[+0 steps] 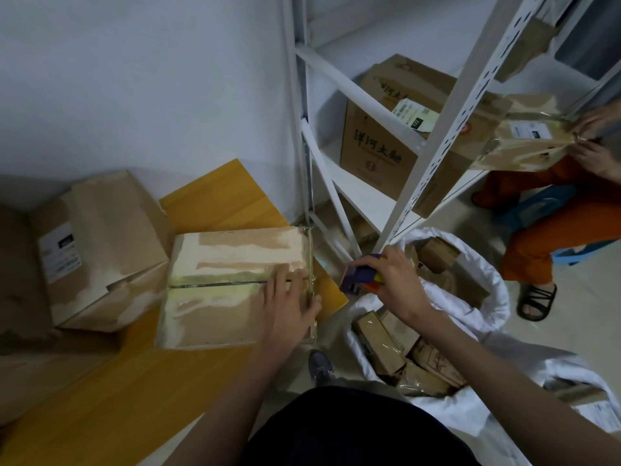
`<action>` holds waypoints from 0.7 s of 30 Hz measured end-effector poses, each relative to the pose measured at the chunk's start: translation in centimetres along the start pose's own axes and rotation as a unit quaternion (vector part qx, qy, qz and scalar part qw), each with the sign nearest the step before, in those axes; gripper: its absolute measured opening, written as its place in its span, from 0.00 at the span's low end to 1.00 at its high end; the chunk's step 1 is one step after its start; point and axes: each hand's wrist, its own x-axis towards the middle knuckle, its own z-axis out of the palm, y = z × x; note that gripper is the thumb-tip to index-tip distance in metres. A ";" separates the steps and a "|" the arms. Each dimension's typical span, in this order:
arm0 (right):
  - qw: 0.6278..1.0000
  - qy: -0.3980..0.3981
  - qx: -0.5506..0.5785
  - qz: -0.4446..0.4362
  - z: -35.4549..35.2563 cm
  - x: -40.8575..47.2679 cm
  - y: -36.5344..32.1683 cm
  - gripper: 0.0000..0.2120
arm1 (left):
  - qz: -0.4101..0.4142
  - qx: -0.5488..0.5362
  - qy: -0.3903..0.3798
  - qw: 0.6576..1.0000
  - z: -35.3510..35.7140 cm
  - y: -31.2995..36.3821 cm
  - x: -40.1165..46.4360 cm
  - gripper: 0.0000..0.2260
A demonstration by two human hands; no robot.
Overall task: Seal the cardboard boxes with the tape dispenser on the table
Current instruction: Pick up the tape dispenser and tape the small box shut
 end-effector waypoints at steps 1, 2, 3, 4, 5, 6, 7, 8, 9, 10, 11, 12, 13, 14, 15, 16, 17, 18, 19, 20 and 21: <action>1.000 0.011 0.016 0.009 0.1 0.0 -0.1 0.22 | -0.006 -0.006 0.027 1.000 -0.3 0.7 0.6 0.28; 0.999 0.021 0.032 0.012 0.1 0.0 -0.2 0.21 | -0.008 -0.006 0.050 0.999 -0.3 1.2 1.2 0.26; 0.998 0.031 0.049 0.013 0.1 0.0 -0.2 0.21 | -0.009 -0.009 0.062 0.998 -0.4 1.6 1.9 0.25; 0.997 0.037 0.067 0.019 0.0 0.0 -0.2 0.20 | -0.011 -0.016 0.061 0.998 -0.4 1.9 2.5 0.27; 0.995 0.042 0.082 0.027 -0.1 0.1 -0.1 0.20 | -0.014 -0.019 0.047 0.999 -0.4 2.2 3.0 0.31; 0.994 0.047 0.090 0.036 -0.2 0.2 -0.1 0.21 | -0.019 -0.013 0.023 0.999 -0.1 2.4 3.5 0.35; 0.993 0.054 0.095 0.044 -0.3 0.3 0.1 0.21 | -0.029 -0.001 -0.003 1.000 0.3 2.5 3.8 0.37; 0.992 0.060 0.103 0.051 -0.5 0.4 0.2 0.22 | -0.040 0.011 -0.024 0.999 0.8 2.7 4.0 0.38; 0.990 0.067 0.114 0.055 -0.7 0.4 0.3 0.23 | -0.051 0.017 -0.035 0.998 1.2 2.8 4.0 0.37; 0.987 0.073 0.127 0.058 -1.1 0.5 0.2 0.24 | -0.057 0.017 -0.035 0.998 1.4 2.9 4.0 0.36; 0.985 0.078 0.142 0.062 -1.6 0.6 0.0 0.24 | -0.058 0.014 -0.034 0.998 1.6 3.1 3.9 0.35; 0.981 0.078 0.161 0.071 -2.2 0.7 -0.3 0.24 | -0.054 0.011 -0.037 0.998 1.7 3.3 3.7 0.34; 0.977 0.079 0.183 0.079 -2.8 0.8 -0.6 0.24 | -0.047 0.010 -0.044 0.998 1.8 3.5 3.4 0.34; 0.971 0.082 0.206 0.088 -3.3 1.0 -0.9 0.26 | -0.035 0.016 -0.047 0.998 2.1 3.5 3.2 0.34; 0.965 0.088 0.228 0.095 -3.6 1.2 -1.2 0.28 | -0.019 0.022 -0.039 0.999 2.5 3.5 2.9 0.34; 0.959 0.096 0.246 0.100 -3.8 1.5 -1.6 0.32 | 0.001 0.028 -0.022 0.999 2.8 3.5 2.5 0.35; 0.954 0.110 0.260 0.100 -3.9 1.7 -2.1 0.35 | 0.021 0.033 -0.008 0.999 3.2 3.4 2.1 0.35; 0.949 0.125 0.274 0.098 -3.9 1.9 -2.5 0.36 | 0.045 0.047 -0.007 0.998 3.7 3.3 1.6 0.36; 0.943 0.137 0.288 0.094 -3.8 2.0 -2.9 0.36 | 0.069 0.064 -0.016 0.995 4.1 3.2 1.1 0.36; 0.937 0.144 0.306 0.091 -3.7 2.1 -3.3 0.36 | 0.094 0.077 -0.022 0.992 4.3 3.1 0.6 0.36; 0.930 0.146 0.326 0.090 -3.5 2.2 -3.8 0.34 | 0.118 0.080 -0.023 0.990 4.5 2.9 0.1 0.34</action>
